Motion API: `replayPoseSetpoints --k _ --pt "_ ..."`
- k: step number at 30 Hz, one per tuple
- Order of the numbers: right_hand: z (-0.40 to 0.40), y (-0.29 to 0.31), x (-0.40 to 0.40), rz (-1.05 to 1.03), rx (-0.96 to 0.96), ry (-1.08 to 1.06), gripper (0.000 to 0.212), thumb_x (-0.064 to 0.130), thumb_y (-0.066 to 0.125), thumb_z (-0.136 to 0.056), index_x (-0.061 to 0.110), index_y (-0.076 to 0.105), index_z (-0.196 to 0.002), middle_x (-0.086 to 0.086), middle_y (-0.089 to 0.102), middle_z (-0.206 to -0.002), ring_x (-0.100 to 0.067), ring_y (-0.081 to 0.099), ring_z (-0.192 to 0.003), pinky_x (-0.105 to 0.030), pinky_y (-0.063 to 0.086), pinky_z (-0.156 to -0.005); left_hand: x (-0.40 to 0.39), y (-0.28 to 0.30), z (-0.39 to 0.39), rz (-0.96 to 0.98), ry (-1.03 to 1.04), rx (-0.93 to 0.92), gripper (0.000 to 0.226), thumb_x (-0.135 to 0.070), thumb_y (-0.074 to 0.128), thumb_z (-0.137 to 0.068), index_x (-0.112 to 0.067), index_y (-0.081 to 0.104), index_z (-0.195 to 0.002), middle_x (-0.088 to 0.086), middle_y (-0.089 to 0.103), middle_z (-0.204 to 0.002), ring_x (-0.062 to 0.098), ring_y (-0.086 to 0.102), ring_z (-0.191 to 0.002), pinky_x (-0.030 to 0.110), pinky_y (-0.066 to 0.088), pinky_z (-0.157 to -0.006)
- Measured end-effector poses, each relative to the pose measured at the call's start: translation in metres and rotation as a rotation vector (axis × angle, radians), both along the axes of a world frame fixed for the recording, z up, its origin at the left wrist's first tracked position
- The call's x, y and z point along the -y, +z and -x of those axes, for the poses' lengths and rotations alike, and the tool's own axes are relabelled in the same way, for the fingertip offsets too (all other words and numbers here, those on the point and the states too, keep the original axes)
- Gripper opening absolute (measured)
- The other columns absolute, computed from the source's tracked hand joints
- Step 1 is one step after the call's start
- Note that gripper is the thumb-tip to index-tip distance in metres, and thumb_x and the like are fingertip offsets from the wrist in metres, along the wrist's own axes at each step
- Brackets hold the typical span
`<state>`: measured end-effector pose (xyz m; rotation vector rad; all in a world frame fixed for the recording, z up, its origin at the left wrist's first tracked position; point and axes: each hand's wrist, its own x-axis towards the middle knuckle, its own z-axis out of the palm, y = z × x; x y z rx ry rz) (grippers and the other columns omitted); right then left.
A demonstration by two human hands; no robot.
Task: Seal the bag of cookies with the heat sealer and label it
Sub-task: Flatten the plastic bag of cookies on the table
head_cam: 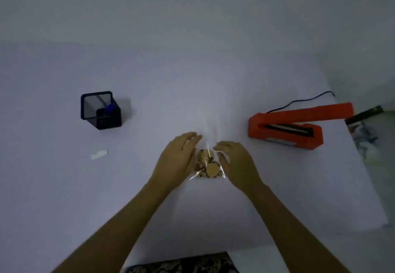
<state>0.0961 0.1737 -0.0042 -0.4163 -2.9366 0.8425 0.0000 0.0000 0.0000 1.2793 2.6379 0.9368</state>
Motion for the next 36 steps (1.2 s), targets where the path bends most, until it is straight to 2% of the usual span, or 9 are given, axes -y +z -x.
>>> replayPoseSetpoints --k 5,9,12,15,18,25,29,32,36 --pt "0.006 -0.024 0.007 0.017 -0.023 0.078 0.032 0.018 0.045 -0.086 0.008 0.072 -0.101 -0.006 0.071 -0.107 -0.023 0.064 -0.099 -0.040 0.052 -0.088 -0.025 -0.036 -0.031 -0.075 -0.001 0.161 0.041 -0.023 0.040 -0.091 -0.004 0.051 -0.126 0.015 0.061 -0.120 0.016 0.051 -0.109 0.018 0.040 -0.095" --pt "0.022 -0.038 0.004 0.028 -0.116 0.158 0.027 0.013 0.047 -0.082 0.006 0.071 -0.093 -0.008 0.072 -0.094 -0.023 0.064 -0.088 -0.033 0.048 -0.084 -0.040 -0.064 -0.025 -0.095 0.085 0.268 0.046 -0.024 0.044 -0.091 0.001 0.048 -0.130 0.019 0.058 -0.125 0.017 0.051 -0.114 0.023 0.038 -0.103" --pt "0.028 -0.052 0.003 0.005 -0.132 0.210 0.026 0.013 0.049 -0.084 0.005 0.071 -0.095 -0.008 0.072 -0.093 -0.023 0.064 -0.087 -0.034 0.048 -0.085 -0.044 -0.074 -0.026 -0.084 0.119 0.295 0.049 -0.028 0.040 -0.095 0.007 0.050 -0.128 0.021 0.058 -0.125 0.018 0.050 -0.116 0.030 0.035 -0.105" --pt "0.030 -0.068 -0.004 -0.002 -0.142 0.200 0.028 0.013 0.048 -0.083 0.002 0.071 -0.093 -0.011 0.072 -0.093 -0.023 0.063 -0.088 -0.030 0.044 -0.088 -0.043 -0.078 -0.026 -0.082 0.181 0.362 0.049 -0.029 0.040 -0.095 0.006 0.049 -0.128 0.021 0.058 -0.125 0.017 0.051 -0.113 0.026 0.028 -0.107" --pt "0.029 -0.080 -0.012 0.096 -0.163 0.215 0.030 0.015 0.052 -0.083 -0.005 0.071 -0.095 -0.018 0.073 -0.096 -0.019 0.055 -0.096 -0.029 0.040 -0.094 -0.039 -0.084 -0.024 -0.044 0.194 0.305 0.060 -0.044 0.030 -0.099 0.005 0.052 -0.125 0.017 0.059 -0.123 0.016 0.050 -0.111 0.018 0.025 -0.105" --pt "0.016 -0.085 -0.060 -0.043 -0.036 0.121 0.037 0.015 0.043 -0.088 0.008 0.068 -0.114 -0.007 0.068 -0.119 -0.022 0.059 -0.111 -0.040 0.039 -0.101 -0.031 -0.093 -0.017 0.101 0.167 0.139 0.038 -0.025 0.041 -0.096 -0.004 0.061 -0.120 0.012 0.062 -0.122 0.022 0.059 -0.109 0.028 0.046 -0.095" --pt "0.022 -0.077 -0.057 -0.056 -0.093 0.009 0.031 0.015 0.047 -0.091 0.007 0.068 -0.112 -0.008 0.067 -0.119 -0.023 0.056 -0.113 -0.038 0.038 -0.103 -0.033 -0.095 -0.019 0.114 0.177 0.076 0.038 -0.023 0.043 -0.096 -0.004 0.059 -0.124 0.013 0.062 -0.121 0.022 0.053 -0.109 0.026 0.042 -0.094" --pt "0.029 -0.073 -0.033 -0.009 -0.134 0.166 0.031 0.017 0.048 -0.093 0.005 0.067 -0.114 -0.009 0.066 -0.122 -0.025 0.054 -0.120 -0.040 0.033 -0.110 -0.037 -0.098 -0.020 0.131 0.174 0.040 0.038 -0.020 0.048 -0.093 -0.005 0.058 -0.126 0.016 0.062 -0.118 0.024 0.055 -0.103 0.029 0.044 -0.088" --pt "0.022 -0.080 -0.036 -0.028 -0.031 0.306 0.037 0.028 0.043 -0.098 0.012 0.062 -0.124 -0.002 0.061 -0.132 -0.027 0.043 -0.134 -0.055 0.023 -0.114 -0.039 -0.098 -0.020 0.117 0.202 0.007 0.039 -0.027 0.040 -0.098 -0.004 0.062 -0.121 0.017 0.063 -0.114 0.026 0.056 -0.098 0.031 0.048 -0.083"
